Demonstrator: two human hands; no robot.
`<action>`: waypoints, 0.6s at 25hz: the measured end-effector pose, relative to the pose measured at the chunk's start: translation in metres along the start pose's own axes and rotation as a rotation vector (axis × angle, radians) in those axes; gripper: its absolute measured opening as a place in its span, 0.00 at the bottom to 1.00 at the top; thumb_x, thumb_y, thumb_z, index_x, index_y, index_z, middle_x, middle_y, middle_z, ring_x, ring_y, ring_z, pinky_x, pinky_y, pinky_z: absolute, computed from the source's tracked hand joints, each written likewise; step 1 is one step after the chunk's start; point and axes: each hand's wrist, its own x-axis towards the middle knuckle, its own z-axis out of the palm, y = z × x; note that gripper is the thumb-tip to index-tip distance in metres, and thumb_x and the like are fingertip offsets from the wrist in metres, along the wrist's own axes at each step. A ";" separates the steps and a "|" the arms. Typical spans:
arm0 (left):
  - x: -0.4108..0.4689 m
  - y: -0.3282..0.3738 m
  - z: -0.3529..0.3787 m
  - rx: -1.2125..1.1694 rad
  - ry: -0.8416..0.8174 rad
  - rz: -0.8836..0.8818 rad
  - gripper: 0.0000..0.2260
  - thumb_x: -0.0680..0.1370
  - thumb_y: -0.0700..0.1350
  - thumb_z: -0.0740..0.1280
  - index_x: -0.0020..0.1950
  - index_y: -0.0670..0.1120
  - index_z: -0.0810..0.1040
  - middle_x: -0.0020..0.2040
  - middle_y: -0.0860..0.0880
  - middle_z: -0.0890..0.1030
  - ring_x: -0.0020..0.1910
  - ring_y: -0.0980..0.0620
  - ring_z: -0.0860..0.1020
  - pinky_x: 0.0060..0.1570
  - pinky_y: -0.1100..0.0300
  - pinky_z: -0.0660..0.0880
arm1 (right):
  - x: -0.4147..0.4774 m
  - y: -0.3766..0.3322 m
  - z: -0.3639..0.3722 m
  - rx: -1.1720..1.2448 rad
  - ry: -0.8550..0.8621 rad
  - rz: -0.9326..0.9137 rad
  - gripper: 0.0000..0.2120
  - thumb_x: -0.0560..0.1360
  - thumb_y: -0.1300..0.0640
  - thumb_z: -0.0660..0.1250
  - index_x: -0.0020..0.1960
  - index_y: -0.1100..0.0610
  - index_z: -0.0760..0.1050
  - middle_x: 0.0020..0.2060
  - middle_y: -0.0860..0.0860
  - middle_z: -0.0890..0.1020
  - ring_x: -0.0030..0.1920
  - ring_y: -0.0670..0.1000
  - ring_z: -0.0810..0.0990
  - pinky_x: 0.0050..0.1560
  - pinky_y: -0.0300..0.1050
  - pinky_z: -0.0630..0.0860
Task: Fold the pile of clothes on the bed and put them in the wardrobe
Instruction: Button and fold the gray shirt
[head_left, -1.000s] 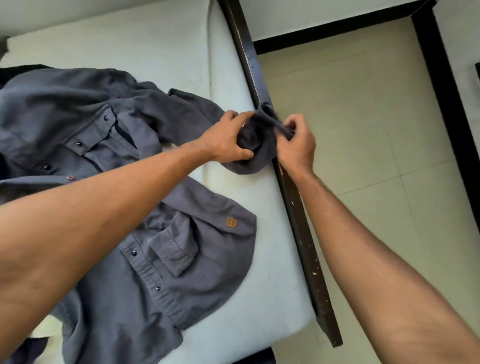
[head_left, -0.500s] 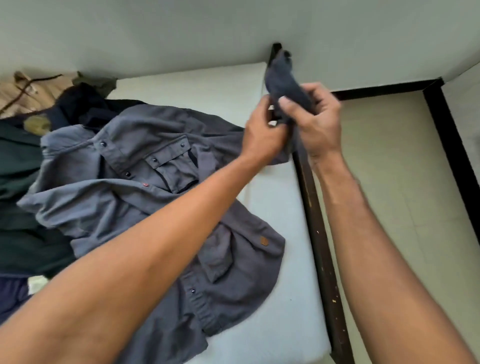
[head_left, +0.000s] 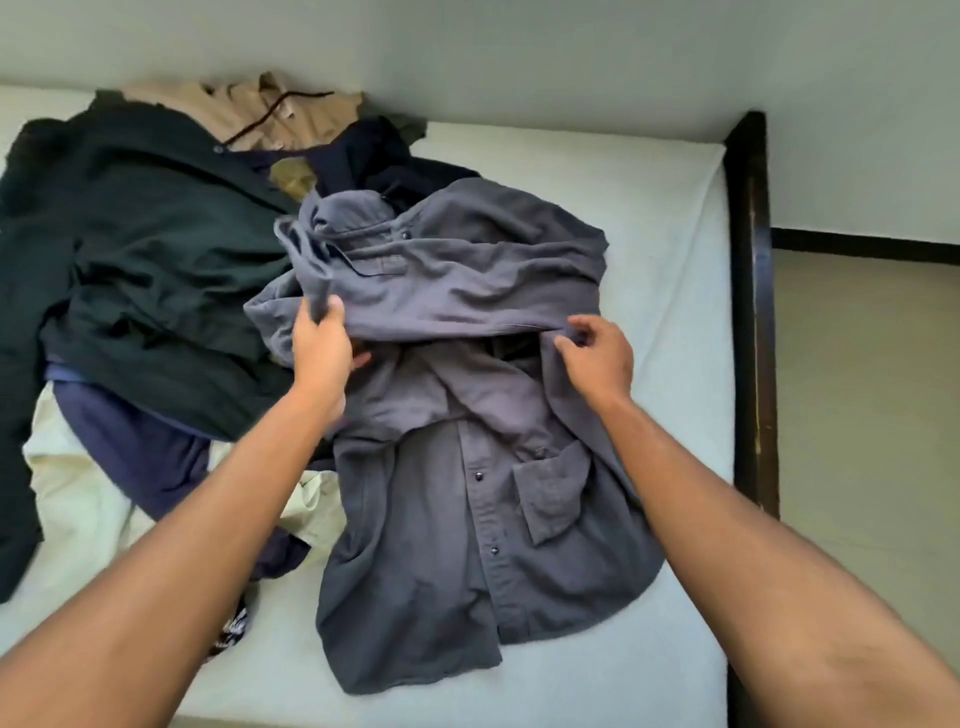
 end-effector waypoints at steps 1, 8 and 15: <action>-0.004 -0.014 -0.009 0.154 0.005 -0.043 0.08 0.83 0.52 0.62 0.57 0.51 0.78 0.50 0.52 0.84 0.51 0.49 0.83 0.50 0.49 0.81 | -0.005 0.014 0.003 -0.013 0.032 0.072 0.19 0.72 0.52 0.76 0.62 0.51 0.81 0.58 0.52 0.82 0.58 0.54 0.81 0.62 0.43 0.74; -0.025 -0.012 0.028 0.834 -0.125 0.554 0.18 0.78 0.53 0.67 0.32 0.44 0.75 0.29 0.50 0.75 0.37 0.43 0.77 0.37 0.54 0.69 | -0.019 0.058 -0.046 -0.306 -0.416 0.155 0.34 0.69 0.33 0.74 0.70 0.40 0.70 0.54 0.46 0.79 0.55 0.51 0.80 0.61 0.52 0.76; 0.050 0.043 0.171 1.349 -0.696 1.033 0.25 0.74 0.42 0.67 0.72 0.47 0.72 0.67 0.41 0.74 0.61 0.35 0.73 0.62 0.41 0.73 | -0.091 0.116 -0.119 -0.447 0.063 0.334 0.11 0.76 0.56 0.66 0.57 0.46 0.78 0.47 0.55 0.85 0.50 0.64 0.81 0.48 0.52 0.77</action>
